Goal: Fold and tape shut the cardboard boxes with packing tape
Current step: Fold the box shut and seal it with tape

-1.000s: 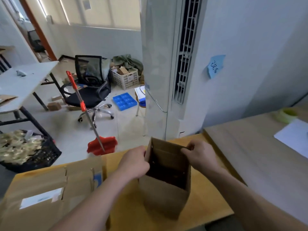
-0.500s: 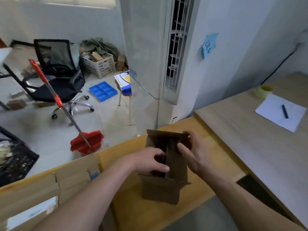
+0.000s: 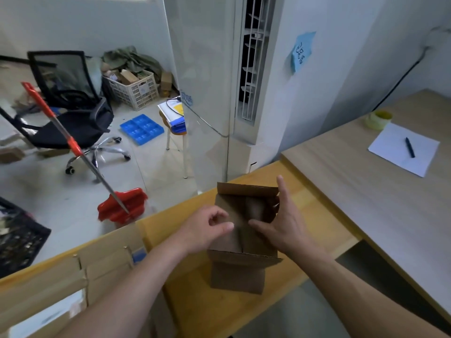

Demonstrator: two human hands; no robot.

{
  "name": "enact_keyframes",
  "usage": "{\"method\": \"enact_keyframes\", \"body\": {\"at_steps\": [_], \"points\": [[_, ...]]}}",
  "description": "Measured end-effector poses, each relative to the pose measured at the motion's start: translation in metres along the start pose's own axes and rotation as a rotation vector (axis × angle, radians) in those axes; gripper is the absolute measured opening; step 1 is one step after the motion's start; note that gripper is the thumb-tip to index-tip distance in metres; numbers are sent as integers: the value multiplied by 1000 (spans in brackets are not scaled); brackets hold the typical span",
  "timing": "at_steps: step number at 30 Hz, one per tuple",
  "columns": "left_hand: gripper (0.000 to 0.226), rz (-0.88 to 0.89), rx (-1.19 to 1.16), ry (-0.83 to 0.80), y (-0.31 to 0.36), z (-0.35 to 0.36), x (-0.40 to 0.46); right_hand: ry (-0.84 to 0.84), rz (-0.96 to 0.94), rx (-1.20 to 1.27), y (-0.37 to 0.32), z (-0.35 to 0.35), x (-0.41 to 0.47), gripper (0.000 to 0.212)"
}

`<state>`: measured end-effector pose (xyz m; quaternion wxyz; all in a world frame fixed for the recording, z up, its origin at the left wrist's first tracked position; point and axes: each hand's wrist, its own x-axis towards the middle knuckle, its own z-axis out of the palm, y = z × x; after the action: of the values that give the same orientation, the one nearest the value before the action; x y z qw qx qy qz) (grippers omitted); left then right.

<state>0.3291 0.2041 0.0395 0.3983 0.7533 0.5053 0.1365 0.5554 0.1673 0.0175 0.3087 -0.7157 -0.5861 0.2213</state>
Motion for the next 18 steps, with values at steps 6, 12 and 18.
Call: {"method": "enact_keyframes", "body": {"at_steps": [6, 12, 18], "points": [[93, -164, 50, 45, -3, 7, 19, 84, 102, -28, -12, 13, -3, 145], [122, -133, 103, 48, -3, 18, 29, 29, 220, -82, -8, 16, 4, 154], [131, -87, 304, 2, 17, 38, 39, -42, 379, 51, 6, 21, 0, 128]]}}
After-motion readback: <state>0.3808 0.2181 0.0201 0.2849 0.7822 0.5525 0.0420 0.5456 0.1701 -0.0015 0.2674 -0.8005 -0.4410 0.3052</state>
